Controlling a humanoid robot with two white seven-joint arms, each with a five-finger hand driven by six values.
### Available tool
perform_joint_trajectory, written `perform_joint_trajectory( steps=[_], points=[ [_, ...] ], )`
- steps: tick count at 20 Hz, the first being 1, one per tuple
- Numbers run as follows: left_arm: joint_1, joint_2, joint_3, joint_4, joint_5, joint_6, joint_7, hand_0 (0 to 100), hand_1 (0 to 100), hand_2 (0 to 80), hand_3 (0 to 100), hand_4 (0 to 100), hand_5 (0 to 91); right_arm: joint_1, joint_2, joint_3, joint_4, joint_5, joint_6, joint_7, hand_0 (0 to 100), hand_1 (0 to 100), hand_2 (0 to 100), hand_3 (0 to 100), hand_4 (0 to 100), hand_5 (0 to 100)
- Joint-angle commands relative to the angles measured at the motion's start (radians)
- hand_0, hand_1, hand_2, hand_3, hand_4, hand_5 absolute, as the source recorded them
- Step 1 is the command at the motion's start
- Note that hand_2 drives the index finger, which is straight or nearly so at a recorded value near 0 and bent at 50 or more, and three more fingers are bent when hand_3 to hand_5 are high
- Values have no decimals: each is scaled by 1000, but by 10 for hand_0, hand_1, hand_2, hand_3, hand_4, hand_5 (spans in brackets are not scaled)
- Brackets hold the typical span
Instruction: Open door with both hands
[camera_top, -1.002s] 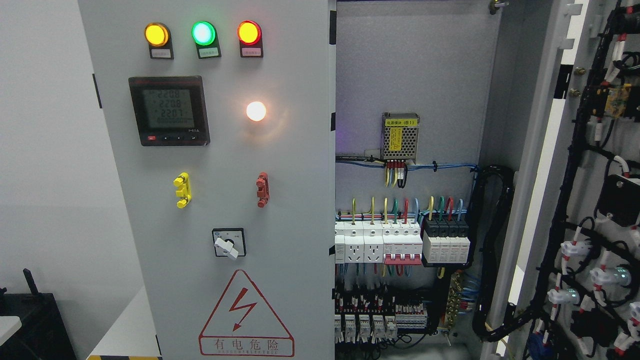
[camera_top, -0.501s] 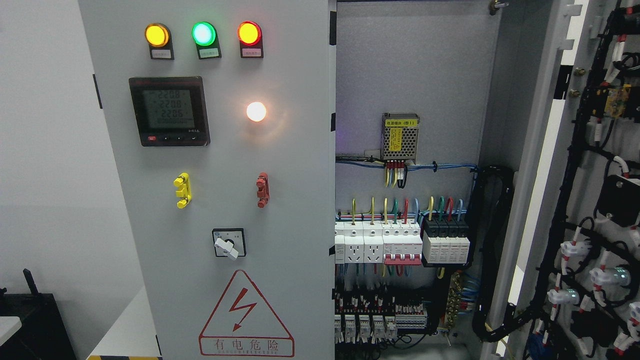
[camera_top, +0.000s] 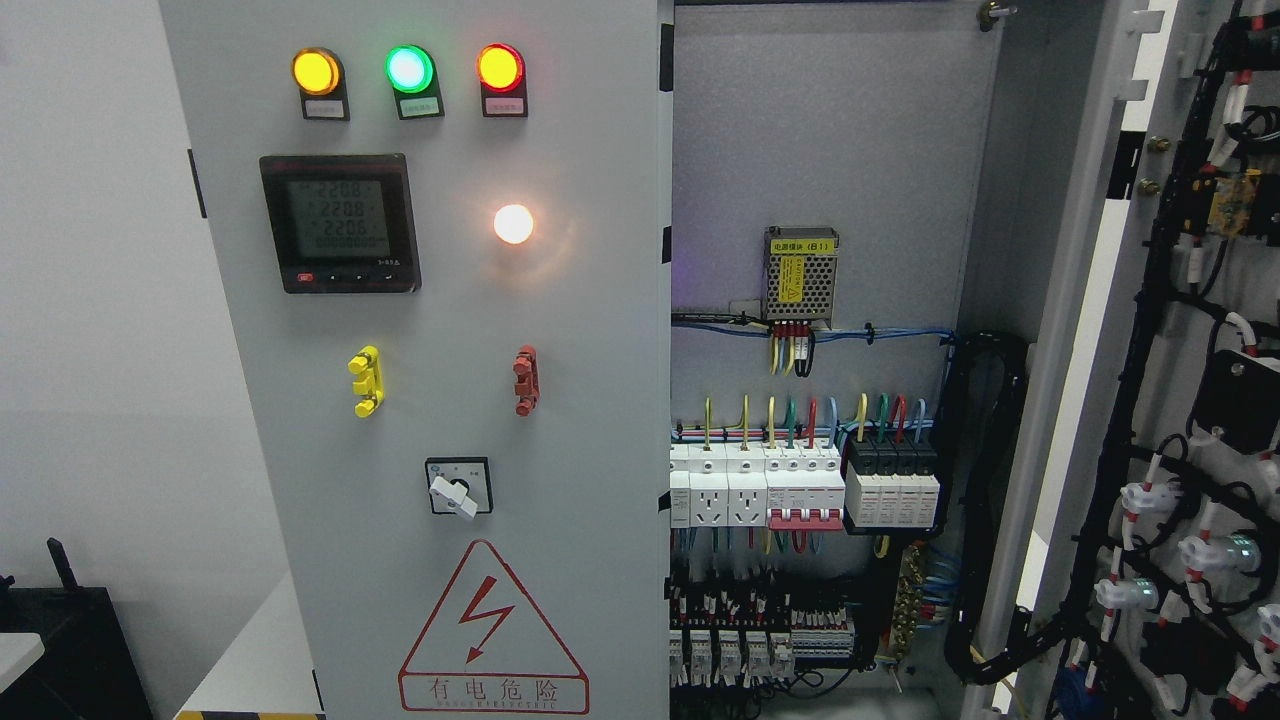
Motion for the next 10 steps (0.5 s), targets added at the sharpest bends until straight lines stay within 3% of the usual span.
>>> perform_joint_trajectory(
  steps=[1, 3, 5, 10],
  points=[
    [-155, -478, 204, 573, -109, 6, 71, 0, 0, 0, 0, 30, 0, 125, -168, -3, -513, 1, -1, -7, 0, 0, 0, 0, 0, 0],
    [-161, -524, 202, 571, -111, 10, 131, 0, 0, 0, 0, 30, 0, 195, -205, -2, -630, -1, -3, -6, 0, 0, 0, 0, 0, 0],
    [-193, -576, 211, 583, -144, 18, 183, 0, 0, 0, 0, 30, 0, 258, -223, -1, -736, -1, -47, -6, 0, 0, 0, 0, 0, 0],
    [-221, -689, 259, 576, -250, 79, 225, 0, 0, 0, 0, 30, 0, 368, -240, -1, -949, -5, -185, -3, 0, 0, 0, 0, 0, 0]
  ],
)
